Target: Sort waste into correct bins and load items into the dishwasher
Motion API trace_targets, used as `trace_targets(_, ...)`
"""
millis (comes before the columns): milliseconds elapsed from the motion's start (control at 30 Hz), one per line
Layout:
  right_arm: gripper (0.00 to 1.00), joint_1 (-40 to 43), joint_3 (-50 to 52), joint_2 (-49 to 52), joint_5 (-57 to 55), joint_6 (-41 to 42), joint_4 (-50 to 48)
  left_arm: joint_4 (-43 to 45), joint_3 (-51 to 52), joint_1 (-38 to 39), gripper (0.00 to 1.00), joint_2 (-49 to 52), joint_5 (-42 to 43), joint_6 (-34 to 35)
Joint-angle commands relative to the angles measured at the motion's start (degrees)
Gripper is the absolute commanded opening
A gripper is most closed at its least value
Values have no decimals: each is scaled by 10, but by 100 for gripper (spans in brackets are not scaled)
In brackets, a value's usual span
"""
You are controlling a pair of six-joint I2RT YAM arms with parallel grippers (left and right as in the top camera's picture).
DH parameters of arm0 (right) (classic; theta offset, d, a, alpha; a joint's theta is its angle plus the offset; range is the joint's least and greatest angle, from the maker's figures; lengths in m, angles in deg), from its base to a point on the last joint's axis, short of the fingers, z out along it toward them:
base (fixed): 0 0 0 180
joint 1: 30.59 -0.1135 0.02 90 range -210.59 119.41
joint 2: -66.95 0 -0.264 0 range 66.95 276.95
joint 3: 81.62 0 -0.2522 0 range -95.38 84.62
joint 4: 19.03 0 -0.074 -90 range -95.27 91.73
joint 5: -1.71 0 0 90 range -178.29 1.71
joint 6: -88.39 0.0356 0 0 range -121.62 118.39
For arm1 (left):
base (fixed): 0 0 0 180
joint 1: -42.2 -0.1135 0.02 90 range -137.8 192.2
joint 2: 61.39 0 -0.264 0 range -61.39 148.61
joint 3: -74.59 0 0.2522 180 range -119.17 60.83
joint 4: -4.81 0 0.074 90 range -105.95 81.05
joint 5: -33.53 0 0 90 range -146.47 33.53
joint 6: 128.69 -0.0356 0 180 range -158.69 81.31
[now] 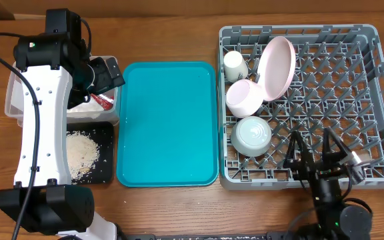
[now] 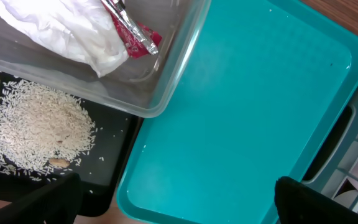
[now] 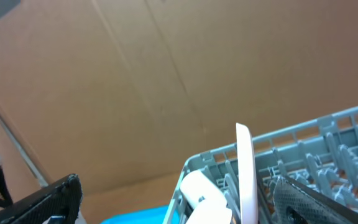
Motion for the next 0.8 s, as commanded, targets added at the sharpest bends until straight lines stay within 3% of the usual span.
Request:
trace_targets(0, 100, 13, 42, -8, 9, 15, -37, 1, -1, 2, 100, -3, -2, -5)
trace_targets(233, 100, 28, 90, -8, 9, 5, -37, 1, -1, 2, 100, -3, -2, -5)
trace_targets(433, 100, 30, 92, -8, 13, -61, 19, 1, -1, 2, 100, -3, -2, -5)
trace_targets(767, 100, 30, 92, -7, 13, -64, 41, 1, -1, 2, 100, -3, -2, -5)
